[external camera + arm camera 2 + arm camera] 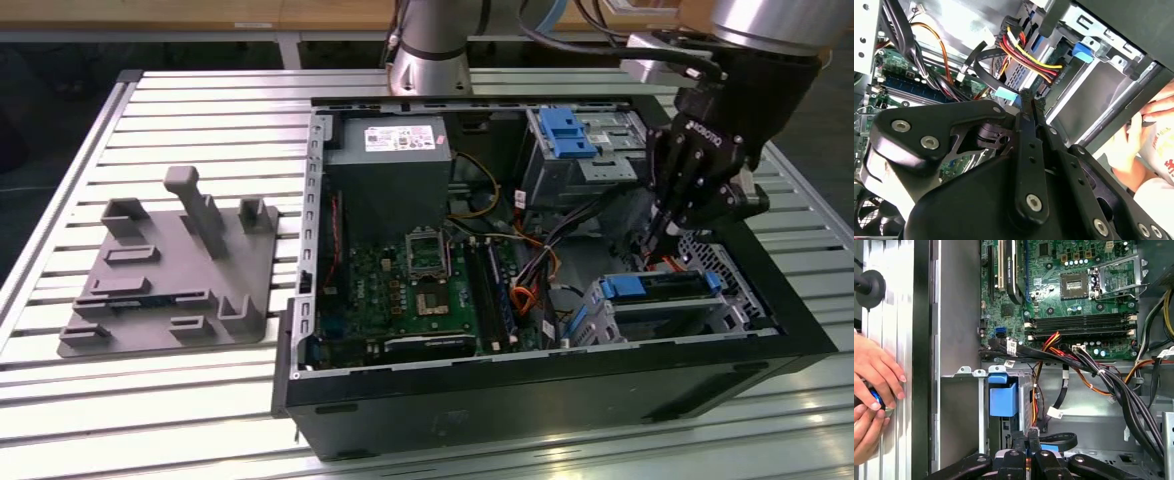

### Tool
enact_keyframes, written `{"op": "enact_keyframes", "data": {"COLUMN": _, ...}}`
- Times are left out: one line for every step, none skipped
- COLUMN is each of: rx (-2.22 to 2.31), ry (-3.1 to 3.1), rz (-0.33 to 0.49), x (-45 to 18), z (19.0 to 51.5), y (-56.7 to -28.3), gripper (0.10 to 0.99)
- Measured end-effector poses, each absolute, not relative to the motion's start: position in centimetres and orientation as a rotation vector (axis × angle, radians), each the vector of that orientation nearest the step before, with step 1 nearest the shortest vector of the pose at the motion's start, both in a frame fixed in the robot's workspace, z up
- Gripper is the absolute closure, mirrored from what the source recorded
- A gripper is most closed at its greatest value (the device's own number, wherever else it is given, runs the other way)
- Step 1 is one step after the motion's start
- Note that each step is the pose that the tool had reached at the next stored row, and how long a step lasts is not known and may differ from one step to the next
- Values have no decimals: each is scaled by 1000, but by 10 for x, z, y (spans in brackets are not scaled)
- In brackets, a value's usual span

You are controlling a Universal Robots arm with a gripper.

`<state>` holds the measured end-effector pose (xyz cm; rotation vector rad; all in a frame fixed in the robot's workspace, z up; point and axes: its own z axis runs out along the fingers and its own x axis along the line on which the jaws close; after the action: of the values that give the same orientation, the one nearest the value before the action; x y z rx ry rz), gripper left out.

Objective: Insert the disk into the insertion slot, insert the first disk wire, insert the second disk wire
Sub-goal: 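Insert the second disk wire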

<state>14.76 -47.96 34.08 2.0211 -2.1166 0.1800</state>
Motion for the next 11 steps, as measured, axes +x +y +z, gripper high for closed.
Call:
{"op": "enact_keyframes", "data": {"rx": 2024, "ry": -2120, "rz": 173, "x": 148, "z": 341, "y": -481, "gripper": 941}}
{"op": "enact_keyframes", "data": {"rx": 2028, "ry": -2124, "rz": 166, "x": 148, "z": 340, "y": -482, "gripper": 941}}
{"op": "enact_keyframes", "data": {"rx": 2032, "ry": -2129, "rz": 158, "x": 148, "z": 340, "y": -483, "gripper": 941}}
{"op": "enact_keyframes", "data": {"rx": 2035, "ry": -2134, "rz": 149, "x": 148, "z": 340, "y": -483, "gripper": 941}}
{"op": "enact_keyframes", "data": {"rx": 2038, "ry": -2139, "rz": 140, "x": 148, "z": 340, "y": -484, "gripper": 941}}
{"op": "enact_keyframes", "data": {"rx": 2041, "ry": -2144, "rz": 133, "x": 148, "z": 340, "y": -484, "gripper": 941}}
{"op": "enact_keyframes", "data": {"rx": 2041, "ry": -2148, "rz": 129, "x": 148, "z": 340, "y": -485, "gripper": 941}}
{"op": "enact_keyframes", "data": {"rx": 2040, "ry": -2151, "rz": 126, "x": 148, "z": 340, "y": -486, "gripper": 941}}
{"op": "enact_keyframes", "data": {"rx": 2038, "ry": -2154, "rz": 125, "x": 148, "z": 340, "y": -487, "gripper": 941}}
{"op": "enact_keyframes", "data": {"rx": 2034, "ry": -2157, "rz": 124, "x": 148, "z": 340, "y": -487, "gripper": 941}}
{"op": "enact_keyframes", "data": {"rx": 2031, "ry": -2159, "rz": 123, "x": 148, "z": 340, "y": -488, "gripper": 941}}
